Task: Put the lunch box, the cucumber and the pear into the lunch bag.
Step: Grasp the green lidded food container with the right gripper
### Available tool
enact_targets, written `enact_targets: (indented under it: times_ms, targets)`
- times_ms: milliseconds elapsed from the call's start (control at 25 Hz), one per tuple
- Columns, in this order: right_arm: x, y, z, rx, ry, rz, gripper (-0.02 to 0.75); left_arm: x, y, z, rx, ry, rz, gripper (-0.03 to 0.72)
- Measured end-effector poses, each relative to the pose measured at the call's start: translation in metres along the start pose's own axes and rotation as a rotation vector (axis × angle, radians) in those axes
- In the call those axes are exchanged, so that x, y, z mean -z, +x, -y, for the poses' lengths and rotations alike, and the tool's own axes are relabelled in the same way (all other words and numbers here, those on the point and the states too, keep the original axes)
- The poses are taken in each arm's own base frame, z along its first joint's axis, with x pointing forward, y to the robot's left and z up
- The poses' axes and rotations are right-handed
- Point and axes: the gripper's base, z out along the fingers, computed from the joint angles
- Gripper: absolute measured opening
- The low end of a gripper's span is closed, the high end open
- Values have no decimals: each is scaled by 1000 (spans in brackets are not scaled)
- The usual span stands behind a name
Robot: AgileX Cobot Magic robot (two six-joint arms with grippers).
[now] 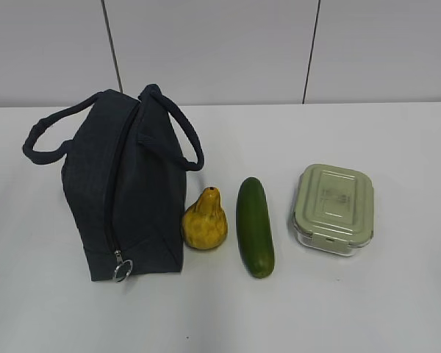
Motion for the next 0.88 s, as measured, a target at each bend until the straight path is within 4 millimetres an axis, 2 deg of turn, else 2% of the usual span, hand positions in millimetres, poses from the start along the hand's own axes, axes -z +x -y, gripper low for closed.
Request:
enact_targets:
  times_ms: [120,400,640,880]
  targets:
    - [0,0,0,0,0,0,370,-9,-30,6,25,37,-57,236]
    - [0,0,0,0,0,0,370,-44,-90,22,97,139,-210,238]
    - [0,0,0,0,0,0,369,-87,-127,28,134,171,-308,238]
    - [0,0,0,0,0,0,369,-138,-151,36,97,224,-398,256]
